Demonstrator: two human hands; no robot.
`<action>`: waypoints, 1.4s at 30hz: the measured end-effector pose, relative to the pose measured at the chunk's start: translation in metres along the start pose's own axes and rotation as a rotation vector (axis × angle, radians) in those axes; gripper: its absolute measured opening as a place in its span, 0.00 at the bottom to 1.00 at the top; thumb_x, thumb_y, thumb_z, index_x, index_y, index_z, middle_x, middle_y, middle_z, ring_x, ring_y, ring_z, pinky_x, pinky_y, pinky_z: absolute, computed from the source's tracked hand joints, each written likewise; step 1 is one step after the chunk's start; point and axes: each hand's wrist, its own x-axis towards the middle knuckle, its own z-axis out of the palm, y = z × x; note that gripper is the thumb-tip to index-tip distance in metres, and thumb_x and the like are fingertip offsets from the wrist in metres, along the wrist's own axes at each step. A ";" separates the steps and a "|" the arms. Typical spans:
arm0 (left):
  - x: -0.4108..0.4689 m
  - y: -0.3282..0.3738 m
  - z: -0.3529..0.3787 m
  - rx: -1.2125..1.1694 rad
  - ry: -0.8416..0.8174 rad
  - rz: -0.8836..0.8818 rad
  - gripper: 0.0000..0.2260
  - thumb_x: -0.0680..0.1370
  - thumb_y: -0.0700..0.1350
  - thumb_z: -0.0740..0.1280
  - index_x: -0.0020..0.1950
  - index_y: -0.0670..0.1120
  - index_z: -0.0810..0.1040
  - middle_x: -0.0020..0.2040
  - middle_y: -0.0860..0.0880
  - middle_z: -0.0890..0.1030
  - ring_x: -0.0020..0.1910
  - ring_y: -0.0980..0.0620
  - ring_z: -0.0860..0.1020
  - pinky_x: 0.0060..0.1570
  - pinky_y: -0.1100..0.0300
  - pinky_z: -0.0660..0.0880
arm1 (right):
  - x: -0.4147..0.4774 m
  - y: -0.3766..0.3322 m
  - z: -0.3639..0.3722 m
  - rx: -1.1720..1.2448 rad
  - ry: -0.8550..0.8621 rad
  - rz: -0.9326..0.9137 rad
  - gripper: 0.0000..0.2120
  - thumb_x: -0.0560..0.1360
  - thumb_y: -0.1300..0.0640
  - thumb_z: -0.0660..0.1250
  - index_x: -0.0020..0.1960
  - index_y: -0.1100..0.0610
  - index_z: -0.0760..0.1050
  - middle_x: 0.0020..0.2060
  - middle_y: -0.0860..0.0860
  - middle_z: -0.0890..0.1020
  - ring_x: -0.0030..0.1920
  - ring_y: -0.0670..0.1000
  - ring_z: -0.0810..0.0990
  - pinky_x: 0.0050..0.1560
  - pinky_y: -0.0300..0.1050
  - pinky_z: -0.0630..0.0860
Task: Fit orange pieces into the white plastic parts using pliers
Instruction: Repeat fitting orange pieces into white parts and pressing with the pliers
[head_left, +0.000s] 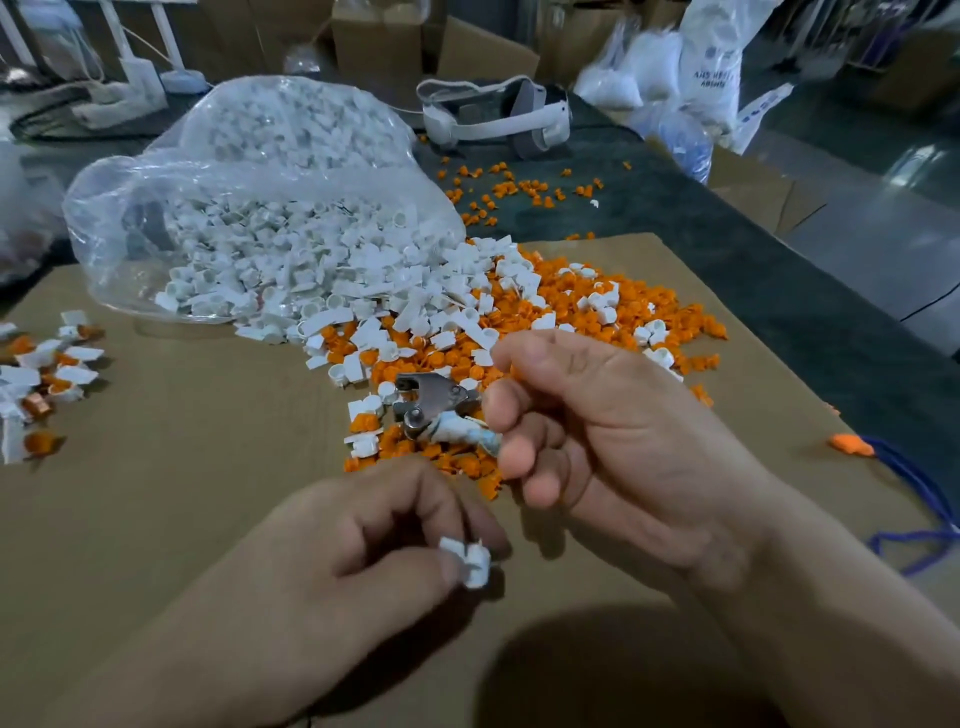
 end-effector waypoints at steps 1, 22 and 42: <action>0.003 -0.005 -0.006 0.050 0.041 0.048 0.02 0.62 0.55 0.69 0.33 0.61 0.81 0.28 0.55 0.80 0.25 0.64 0.75 0.27 0.75 0.70 | -0.001 0.000 0.000 0.017 -0.013 -0.006 0.13 0.75 0.57 0.67 0.56 0.62 0.72 0.40 0.59 0.82 0.33 0.52 0.83 0.28 0.40 0.80; 0.011 -0.028 -0.016 0.052 0.513 0.049 0.15 0.63 0.60 0.70 0.42 0.52 0.83 0.30 0.49 0.82 0.27 0.55 0.78 0.28 0.68 0.73 | 0.002 0.007 0.004 0.106 -0.196 0.017 0.12 0.76 0.65 0.64 0.58 0.64 0.78 0.45 0.60 0.81 0.37 0.52 0.82 0.35 0.42 0.81; 0.012 -0.028 -0.015 0.056 0.528 0.077 0.13 0.63 0.59 0.70 0.40 0.53 0.82 0.29 0.49 0.81 0.27 0.55 0.78 0.29 0.67 0.73 | 0.001 0.010 0.000 -0.066 -0.149 -0.016 0.08 0.75 0.61 0.67 0.53 0.62 0.80 0.41 0.59 0.81 0.32 0.52 0.81 0.30 0.42 0.79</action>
